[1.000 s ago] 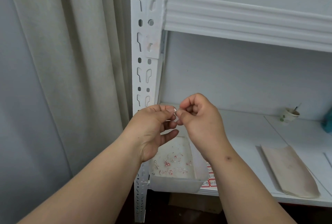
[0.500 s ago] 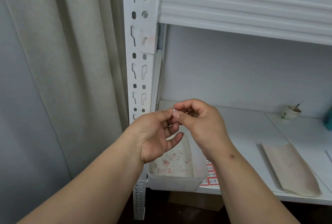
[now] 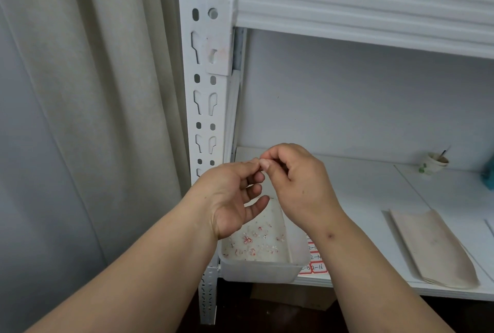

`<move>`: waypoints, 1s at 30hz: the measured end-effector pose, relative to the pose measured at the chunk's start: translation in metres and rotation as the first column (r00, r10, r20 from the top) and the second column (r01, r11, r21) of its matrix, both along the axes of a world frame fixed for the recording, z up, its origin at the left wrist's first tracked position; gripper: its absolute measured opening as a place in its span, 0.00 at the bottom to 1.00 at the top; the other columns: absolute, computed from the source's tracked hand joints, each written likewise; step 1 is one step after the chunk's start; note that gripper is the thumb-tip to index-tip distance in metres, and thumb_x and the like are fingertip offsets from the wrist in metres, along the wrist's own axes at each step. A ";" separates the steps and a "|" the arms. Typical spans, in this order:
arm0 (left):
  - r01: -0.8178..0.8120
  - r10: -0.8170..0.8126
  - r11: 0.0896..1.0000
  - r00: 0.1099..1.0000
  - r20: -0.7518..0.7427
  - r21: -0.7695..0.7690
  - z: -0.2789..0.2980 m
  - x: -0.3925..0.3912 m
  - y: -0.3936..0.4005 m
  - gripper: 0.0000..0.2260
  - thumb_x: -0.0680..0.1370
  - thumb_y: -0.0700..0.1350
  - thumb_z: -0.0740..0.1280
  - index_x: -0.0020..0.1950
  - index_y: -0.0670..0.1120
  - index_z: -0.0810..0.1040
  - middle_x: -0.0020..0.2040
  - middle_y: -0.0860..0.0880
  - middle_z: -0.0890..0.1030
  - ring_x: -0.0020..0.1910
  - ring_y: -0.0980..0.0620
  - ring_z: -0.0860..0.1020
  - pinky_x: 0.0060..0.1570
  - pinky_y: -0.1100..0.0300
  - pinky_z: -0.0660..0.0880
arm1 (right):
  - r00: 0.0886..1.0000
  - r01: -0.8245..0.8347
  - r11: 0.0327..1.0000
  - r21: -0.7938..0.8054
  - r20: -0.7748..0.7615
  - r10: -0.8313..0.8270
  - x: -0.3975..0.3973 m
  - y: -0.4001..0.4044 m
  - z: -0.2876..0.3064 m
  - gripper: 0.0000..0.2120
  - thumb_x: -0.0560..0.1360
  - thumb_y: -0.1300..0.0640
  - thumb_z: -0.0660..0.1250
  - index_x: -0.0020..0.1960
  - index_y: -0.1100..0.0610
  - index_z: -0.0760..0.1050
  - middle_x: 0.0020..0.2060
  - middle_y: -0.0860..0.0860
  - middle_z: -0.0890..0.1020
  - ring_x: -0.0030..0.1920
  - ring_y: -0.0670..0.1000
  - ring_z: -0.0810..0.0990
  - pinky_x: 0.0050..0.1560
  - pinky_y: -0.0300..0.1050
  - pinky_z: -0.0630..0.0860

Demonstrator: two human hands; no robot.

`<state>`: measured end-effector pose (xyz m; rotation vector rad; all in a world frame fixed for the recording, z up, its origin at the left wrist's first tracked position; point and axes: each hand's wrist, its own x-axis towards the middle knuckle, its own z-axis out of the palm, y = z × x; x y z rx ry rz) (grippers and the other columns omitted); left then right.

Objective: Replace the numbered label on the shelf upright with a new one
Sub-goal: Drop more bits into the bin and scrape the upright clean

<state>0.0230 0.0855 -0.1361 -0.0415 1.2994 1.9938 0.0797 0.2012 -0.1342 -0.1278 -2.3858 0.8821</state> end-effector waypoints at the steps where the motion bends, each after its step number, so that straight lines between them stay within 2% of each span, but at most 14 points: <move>1: -0.001 0.001 1.000 1.000 0.011 0.001 0.000 0.000 0.001 0.04 0.78 0.44 0.68 0.46 0.46 0.82 0.31 0.51 0.77 0.31 0.55 0.73 0.37 0.58 0.78 | 1.000 -0.005 1.000 0.020 0.003 0.005 -0.001 0.001 0.000 0.05 0.78 0.57 0.63 0.44 0.51 0.76 0.42 0.43 0.78 0.44 0.42 0.75 0.44 0.36 0.72; 4: -0.019 0.018 1.000 0.999 0.040 0.014 0.001 0.001 0.003 0.04 0.76 0.43 0.71 0.42 0.45 0.84 0.31 0.51 0.76 0.31 0.55 0.72 0.37 0.59 0.77 | 0.999 -0.002 0.999 -0.053 0.037 0.004 -0.002 0.001 0.000 0.06 0.79 0.58 0.61 0.44 0.51 0.73 0.40 0.43 0.77 0.42 0.42 0.74 0.42 0.36 0.70; 8: -0.040 0.037 0.999 0.996 0.075 0.035 0.000 0.002 0.005 0.02 0.74 0.42 0.72 0.45 0.45 0.84 0.31 0.52 0.75 0.30 0.56 0.71 0.37 0.60 0.76 | 0.998 0.044 0.951 -0.306 0.059 -0.027 0.000 0.000 0.001 0.07 0.79 0.59 0.60 0.44 0.52 0.73 0.38 0.45 0.79 0.37 0.45 0.76 0.42 0.40 0.75; 11: -0.047 0.041 0.997 0.993 0.107 0.053 -0.002 0.002 0.006 0.03 0.73 0.41 0.72 0.46 0.45 0.84 0.32 0.51 0.76 0.30 0.55 0.71 0.36 0.59 0.76 | 0.998 0.046 0.891 -0.452 0.064 -0.019 0.003 0.002 0.004 0.06 0.79 0.58 0.61 0.45 0.51 0.75 0.38 0.45 0.80 0.31 0.38 0.76 0.35 0.30 0.73; 15: -0.031 0.018 0.996 0.989 0.149 0.085 -0.002 0.003 0.008 0.03 0.74 0.40 0.72 0.41 0.45 0.83 0.32 0.51 0.75 0.31 0.55 0.71 0.38 0.58 0.75 | 0.998 0.029 0.870 -0.492 0.068 0.005 0.005 0.001 0.005 0.07 0.78 0.59 0.63 0.46 0.52 0.78 0.36 0.44 0.81 0.31 0.37 0.76 0.35 0.29 0.73; 20: -0.014 -0.001 0.996 0.985 0.171 0.089 -0.002 0.004 0.012 0.01 0.75 0.41 0.71 0.45 0.44 0.81 0.32 0.51 0.75 0.30 0.56 0.72 0.35 0.59 0.76 | 0.997 0.021 0.874 -0.485 0.072 0.016 0.008 0.004 0.005 0.06 0.77 0.60 0.65 0.46 0.51 0.80 0.37 0.44 0.82 0.34 0.39 0.79 0.37 0.30 0.75; 24: 0.001 -0.016 0.996 0.984 0.176 0.089 -0.002 0.003 0.014 0.05 0.76 0.43 0.70 0.49 0.44 0.81 0.35 0.52 0.77 0.30 0.56 0.72 0.33 0.61 0.77 | 0.998 -0.019 0.873 -0.488 0.038 0.043 0.008 0.003 0.004 0.07 0.74 0.64 0.69 0.43 0.51 0.80 0.36 0.44 0.83 0.35 0.36 0.80 0.38 0.27 0.74; 27: -0.007 -0.006 0.997 0.986 0.165 0.076 -0.003 0.004 0.014 0.03 0.77 0.44 0.70 0.46 0.45 0.81 0.33 0.51 0.76 0.29 0.56 0.73 0.33 0.60 0.77 | 1.000 -0.003 0.889 -0.458 0.023 0.015 0.007 0.005 0.003 0.08 0.73 0.62 0.70 0.41 0.49 0.80 0.35 0.44 0.83 0.35 0.36 0.79 0.38 0.28 0.74; 30: -0.010 0.001 0.998 0.990 0.144 0.060 -0.001 0.004 0.014 0.04 0.77 0.44 0.70 0.43 0.45 0.81 0.31 0.51 0.76 0.28 0.56 0.72 0.32 0.60 0.77 | 1.000 0.030 0.931 -0.363 0.003 -0.031 0.006 0.007 0.000 0.07 0.74 0.59 0.69 0.40 0.48 0.79 0.37 0.44 0.83 0.37 0.40 0.80 0.40 0.32 0.75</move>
